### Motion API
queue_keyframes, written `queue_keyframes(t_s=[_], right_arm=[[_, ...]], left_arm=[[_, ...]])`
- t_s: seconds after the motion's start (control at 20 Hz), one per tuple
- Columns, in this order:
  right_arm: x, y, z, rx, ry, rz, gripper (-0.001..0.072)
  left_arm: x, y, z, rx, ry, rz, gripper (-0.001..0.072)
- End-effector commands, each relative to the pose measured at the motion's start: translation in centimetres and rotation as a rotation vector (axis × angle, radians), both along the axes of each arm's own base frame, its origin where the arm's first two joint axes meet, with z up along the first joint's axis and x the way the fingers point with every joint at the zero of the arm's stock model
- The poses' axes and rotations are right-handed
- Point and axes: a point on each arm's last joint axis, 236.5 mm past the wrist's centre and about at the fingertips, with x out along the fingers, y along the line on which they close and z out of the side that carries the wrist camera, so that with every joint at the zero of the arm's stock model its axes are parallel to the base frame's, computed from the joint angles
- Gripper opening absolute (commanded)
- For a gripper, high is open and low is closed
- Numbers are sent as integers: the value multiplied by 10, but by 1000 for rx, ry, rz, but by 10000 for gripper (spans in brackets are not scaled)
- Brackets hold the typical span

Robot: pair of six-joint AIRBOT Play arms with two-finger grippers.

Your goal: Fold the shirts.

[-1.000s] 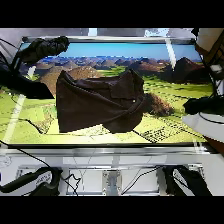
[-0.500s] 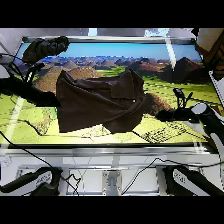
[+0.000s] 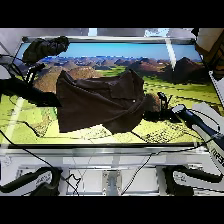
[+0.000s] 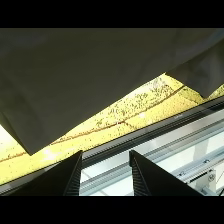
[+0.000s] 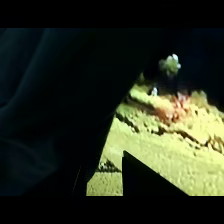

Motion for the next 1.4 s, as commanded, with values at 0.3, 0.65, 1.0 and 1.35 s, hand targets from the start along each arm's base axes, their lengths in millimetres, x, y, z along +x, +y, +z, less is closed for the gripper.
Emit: queue_keyframes(t_s=[0.3, 0.65, 1.0, 1.35], right_arm=[[40, 6, 18, 10, -91, -34, 264], [11, 26, -16, 91, 104, 18, 264], [2, 30, -16, 96, 110, 87, 78], [3, 27, -18, 76, 89, 112, 23]], left_arm=[[0, 0, 0, 2, -2, 1, 360], [2, 17, -7, 81, -12, -5, 360], [8, 44, -14, 197, -44, -19, 428], [-20, 107, -50, 181, 116, 259, 621]])
